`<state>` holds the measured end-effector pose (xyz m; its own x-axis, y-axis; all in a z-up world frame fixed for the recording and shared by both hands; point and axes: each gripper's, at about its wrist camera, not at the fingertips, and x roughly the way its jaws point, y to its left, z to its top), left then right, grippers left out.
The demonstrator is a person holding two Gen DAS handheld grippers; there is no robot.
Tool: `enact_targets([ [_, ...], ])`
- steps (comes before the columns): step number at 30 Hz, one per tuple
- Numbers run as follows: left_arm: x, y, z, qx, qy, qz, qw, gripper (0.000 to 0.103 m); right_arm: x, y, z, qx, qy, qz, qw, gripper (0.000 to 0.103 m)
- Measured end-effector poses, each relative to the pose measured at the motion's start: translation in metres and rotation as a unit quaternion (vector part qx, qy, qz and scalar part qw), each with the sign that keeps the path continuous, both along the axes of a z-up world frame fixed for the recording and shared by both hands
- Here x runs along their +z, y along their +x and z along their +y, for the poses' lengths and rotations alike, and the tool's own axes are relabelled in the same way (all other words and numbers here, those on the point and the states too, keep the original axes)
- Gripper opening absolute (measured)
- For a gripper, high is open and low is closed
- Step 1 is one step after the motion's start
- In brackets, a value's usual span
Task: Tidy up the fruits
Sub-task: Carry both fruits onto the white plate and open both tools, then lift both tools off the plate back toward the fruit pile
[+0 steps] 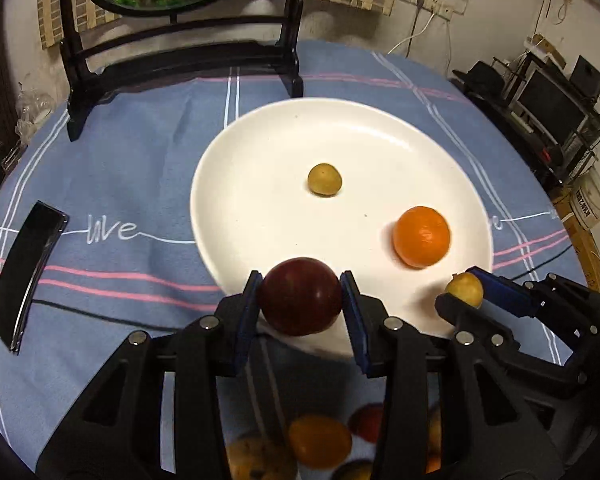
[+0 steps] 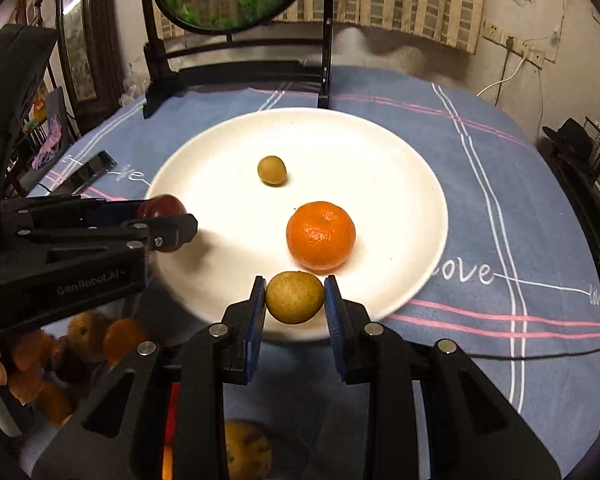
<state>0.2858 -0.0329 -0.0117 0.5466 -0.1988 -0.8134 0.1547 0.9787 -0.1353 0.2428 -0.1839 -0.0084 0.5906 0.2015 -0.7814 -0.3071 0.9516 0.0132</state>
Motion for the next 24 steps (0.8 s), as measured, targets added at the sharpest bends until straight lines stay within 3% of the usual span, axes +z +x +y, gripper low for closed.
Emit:
enact_targets([
  [5,-0.007,0.015,-0.006,0.001,-0.001,0.002,1.0000,0.043,-0.008,0.022,0.003,-0.006,-0.012,0.009,1.000,0.030],
  [6,-0.006,0.017,-0.008,0.002,0.001,-0.002,1.0000,0.046,-0.008,0.026,0.003,-0.008,-0.018,0.002,1.000,0.030],
  [8,0.002,0.017,-0.009,0.007,0.001,-0.016,0.9998,0.066,-0.007,0.032,0.001,-0.014,-0.023,-0.012,1.000,0.032],
  [11,0.019,0.007,-0.008,0.004,0.001,-0.047,0.9989,0.072,-0.006,0.035,-0.006,-0.027,-0.021,0.000,0.999,0.040],
  [16,0.029,-0.014,-0.006,-0.005,0.027,-0.059,0.9979,0.072,0.006,0.014,-0.023,-0.042,0.012,0.002,0.999,0.041],
  [21,0.033,-0.047,0.007,-0.002,0.017,-0.050,0.9986,0.073,0.017,-0.020,-0.045,-0.055,0.030,-0.006,0.998,0.041],
  [22,0.034,-0.054,0.010,-0.001,0.016,-0.052,0.9985,0.078,0.018,-0.026,-0.048,-0.057,0.032,-0.008,0.998,0.044],
  [23,0.036,-0.064,0.014,0.000,0.017,-0.056,0.9983,0.084,0.019,-0.037,-0.054,-0.063,0.038,-0.011,0.997,0.061],
  [24,0.038,-0.072,0.016,0.002,0.018,-0.061,0.9980,0.084,0.021,-0.044,-0.057,-0.069,0.045,-0.018,0.996,0.063],
])
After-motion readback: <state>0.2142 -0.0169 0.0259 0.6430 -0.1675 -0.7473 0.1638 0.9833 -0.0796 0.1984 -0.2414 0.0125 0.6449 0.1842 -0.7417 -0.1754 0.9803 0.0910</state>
